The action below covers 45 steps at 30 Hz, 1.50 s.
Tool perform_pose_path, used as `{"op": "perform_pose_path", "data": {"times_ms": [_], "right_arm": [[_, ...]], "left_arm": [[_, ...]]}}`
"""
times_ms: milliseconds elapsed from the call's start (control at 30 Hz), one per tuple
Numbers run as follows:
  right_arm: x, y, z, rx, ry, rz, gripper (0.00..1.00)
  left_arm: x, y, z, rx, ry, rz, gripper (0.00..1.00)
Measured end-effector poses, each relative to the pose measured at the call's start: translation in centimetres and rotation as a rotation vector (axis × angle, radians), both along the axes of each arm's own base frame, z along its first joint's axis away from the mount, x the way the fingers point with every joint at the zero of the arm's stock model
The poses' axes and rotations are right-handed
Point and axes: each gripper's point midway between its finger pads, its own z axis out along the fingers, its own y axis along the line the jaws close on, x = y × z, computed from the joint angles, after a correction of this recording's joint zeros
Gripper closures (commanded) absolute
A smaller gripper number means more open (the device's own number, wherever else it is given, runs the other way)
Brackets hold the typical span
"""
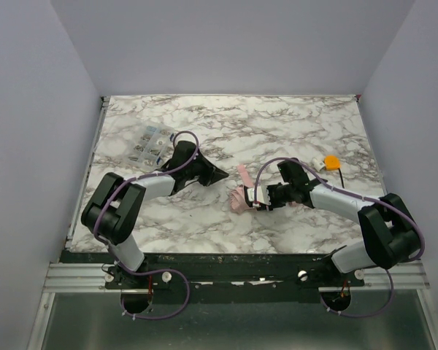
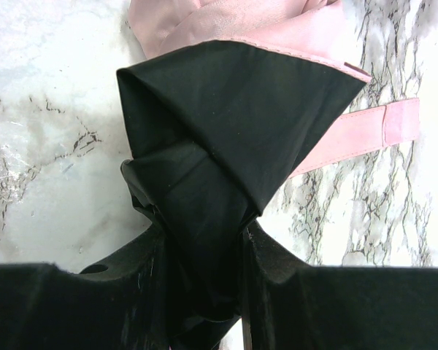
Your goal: Put away the umbrella
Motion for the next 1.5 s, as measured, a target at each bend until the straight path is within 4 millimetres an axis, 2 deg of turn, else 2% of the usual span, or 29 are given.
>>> {"op": "perform_pose_path", "data": {"times_ms": [467,800,867,933,1000,1033,1067,1100,1133,1267,1333,1433,1500], "right_arm": [[0.0,0.0,0.0,-0.004,0.002,0.0,0.99],[0.0,0.0,0.0,-0.006,0.005,0.0,1.0],[0.0,0.0,0.0,-0.006,0.004,0.0,0.99],[0.0,0.0,0.0,-0.006,0.004,0.0,0.99],[0.0,0.0,0.0,-0.007,0.004,0.0,0.99],[0.0,0.0,0.0,-0.008,0.004,0.001,0.99],[0.0,0.0,0.0,-0.008,0.004,0.0,1.0],[0.0,0.0,0.0,-0.009,0.004,0.0,0.99],[0.0,0.0,0.0,-0.009,0.003,0.0,0.99],[0.0,0.0,0.0,-0.01,0.003,0.0,0.99],[0.0,0.0,-0.1,-0.011,0.003,0.0,0.99],[0.1,0.1,0.0,-0.011,0.003,0.001,0.99],[0.1,0.1,0.0,-0.011,0.003,0.001,0.99]], "left_arm": [[-0.1,0.4,1.1,-0.019,-0.038,0.007,1.0],[-0.6,1.1,2.9,-0.027,-0.149,-0.01,0.99],[-1.0,1.7,3.6,-0.023,-0.221,-0.032,0.94],[-1.6,2.5,4.8,-0.013,-0.34,-0.073,0.81],[-2.0,3.1,6.3,-0.001,-0.451,-0.103,0.6],[-2.4,3.6,7.6,0.024,-0.553,-0.132,0.43],[-2.7,4.0,8.8,0.046,-0.636,-0.15,0.32],[-3.1,4.4,9.9,0.072,-0.72,-0.17,0.12],[-3.6,4.8,11.3,0.098,-0.823,-0.192,0.02],[-6.0,7.1,18.0,0.186,-1.242,-0.188,0.01],[-6.7,8.1,19.5,0.222,-1.37,-0.163,0.09],[-7.9,8.1,19.9,0.26,-1.538,-0.221,0.12],[-8.8,6.9,18.8,0.279,-1.614,-0.319,0.12]]}}
